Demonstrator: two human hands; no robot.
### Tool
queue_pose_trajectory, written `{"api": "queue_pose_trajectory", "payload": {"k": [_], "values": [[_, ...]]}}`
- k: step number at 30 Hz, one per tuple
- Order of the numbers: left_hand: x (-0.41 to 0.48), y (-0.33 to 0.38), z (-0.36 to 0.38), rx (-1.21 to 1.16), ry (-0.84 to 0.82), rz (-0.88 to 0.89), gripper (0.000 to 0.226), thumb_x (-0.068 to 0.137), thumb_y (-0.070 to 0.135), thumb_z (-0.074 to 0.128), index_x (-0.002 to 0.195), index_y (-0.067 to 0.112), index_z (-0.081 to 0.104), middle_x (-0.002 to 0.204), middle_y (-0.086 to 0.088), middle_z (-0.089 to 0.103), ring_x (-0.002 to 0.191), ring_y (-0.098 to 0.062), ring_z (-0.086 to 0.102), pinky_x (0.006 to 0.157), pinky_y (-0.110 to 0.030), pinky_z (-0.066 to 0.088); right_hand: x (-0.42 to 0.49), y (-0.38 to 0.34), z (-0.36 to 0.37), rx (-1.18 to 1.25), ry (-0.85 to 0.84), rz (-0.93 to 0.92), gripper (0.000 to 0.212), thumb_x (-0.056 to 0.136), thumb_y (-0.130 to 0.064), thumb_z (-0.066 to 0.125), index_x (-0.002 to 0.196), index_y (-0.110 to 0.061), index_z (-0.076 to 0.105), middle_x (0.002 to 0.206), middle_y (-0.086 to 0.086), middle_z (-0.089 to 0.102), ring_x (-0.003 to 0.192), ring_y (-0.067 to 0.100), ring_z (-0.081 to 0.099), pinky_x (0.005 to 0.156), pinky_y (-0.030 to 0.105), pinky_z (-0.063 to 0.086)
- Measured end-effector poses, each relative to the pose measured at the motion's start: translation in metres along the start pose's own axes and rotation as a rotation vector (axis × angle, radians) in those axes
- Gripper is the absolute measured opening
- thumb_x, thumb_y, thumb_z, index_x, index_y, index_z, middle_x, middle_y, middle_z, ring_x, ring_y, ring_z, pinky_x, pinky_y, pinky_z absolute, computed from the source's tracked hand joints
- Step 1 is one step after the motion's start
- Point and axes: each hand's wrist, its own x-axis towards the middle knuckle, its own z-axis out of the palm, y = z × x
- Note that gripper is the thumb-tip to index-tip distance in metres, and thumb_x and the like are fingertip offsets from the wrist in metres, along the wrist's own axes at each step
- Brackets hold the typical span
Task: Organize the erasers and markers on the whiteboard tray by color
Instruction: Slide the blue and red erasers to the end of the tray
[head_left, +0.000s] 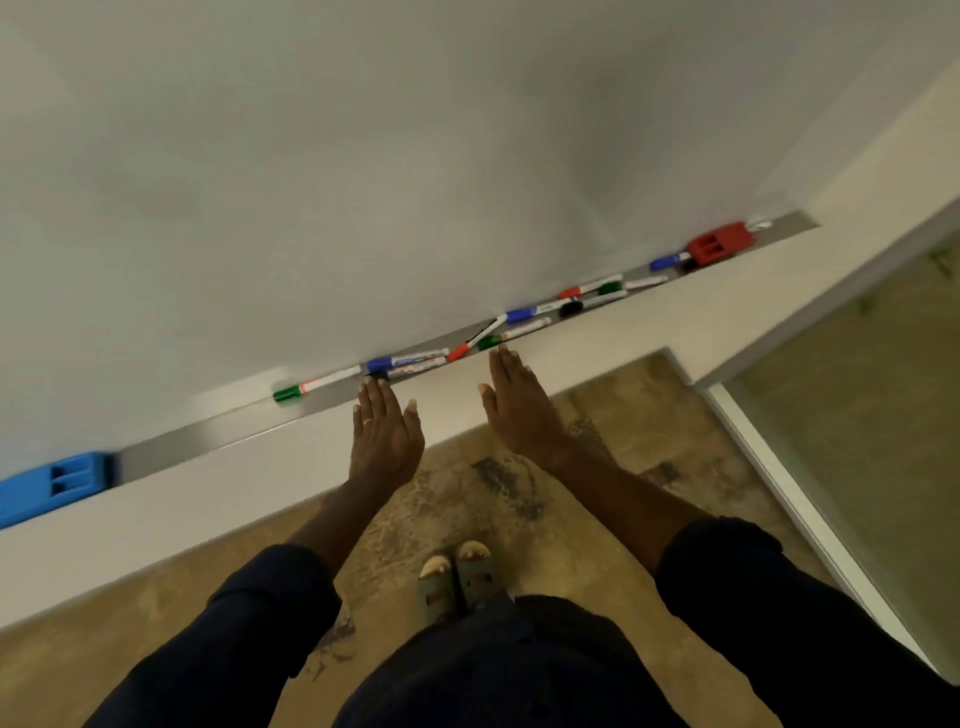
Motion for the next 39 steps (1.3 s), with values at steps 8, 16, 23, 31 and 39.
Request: {"api": "queue_pose_trajectory", "payload": {"k": [8,16,23,31,39], "values": [[0.019,0.087,0.028,0.066,-0.086,0.213,0.068,0.111,0.043,0.012,0.163,0.005,-0.011,0.171,-0.014,-0.019,0.159,-0.027,-0.019,0.131,-0.045,-0.006,-0.008,0.085,-0.042,-0.018,0.116,0.176,0.06,0.108,-0.032,0.03,0.158,-0.004,0.012,0.167,0.015,0.01,0.156,0.027,0.009,0.128,0.04,0.012],[0.053,0.191,0.061,0.087,-0.072,0.319,0.067,0.111,0.043,0.012,0.163,0.005,-0.008,0.172,-0.013,-0.016,0.16,-0.025,-0.017,0.132,-0.043,-0.003,-0.013,0.181,-0.094,-0.051,0.197,0.243,0.059,0.108,-0.032,0.027,0.159,-0.004,0.01,0.168,0.014,0.009,0.156,0.027,0.009,0.128,0.039,0.013],[0.067,0.291,0.102,0.079,-0.069,0.345,0.067,0.111,0.043,0.013,0.163,0.005,-0.009,0.172,-0.013,-0.016,0.16,-0.025,-0.017,0.131,-0.043,-0.004,-0.006,0.267,-0.144,-0.078,0.221,0.227,0.061,0.108,-0.031,0.03,0.158,-0.003,0.012,0.167,0.017,0.012,0.156,0.03,0.011,0.127,0.041,0.016],[0.084,0.382,0.129,0.036,-0.138,0.396,0.068,0.112,0.042,0.015,0.163,0.004,-0.01,0.172,-0.014,-0.018,0.16,-0.026,-0.017,0.131,-0.043,-0.004,0.01,0.339,-0.181,-0.074,0.245,0.265,0.061,0.108,-0.03,0.031,0.158,-0.001,0.011,0.166,0.019,0.011,0.155,0.032,0.011,0.127,0.043,0.017],[0.13,0.436,0.149,-0.067,-0.275,0.403,0.068,0.112,0.043,0.016,0.163,0.004,-0.008,0.172,-0.015,-0.014,0.161,-0.026,-0.013,0.131,-0.043,-0.003,0.064,0.379,-0.21,-0.038,0.207,0.319,0.061,0.107,-0.027,0.033,0.157,0.002,0.013,0.165,0.022,0.015,0.155,0.034,0.014,0.126,0.044,0.018]]}}
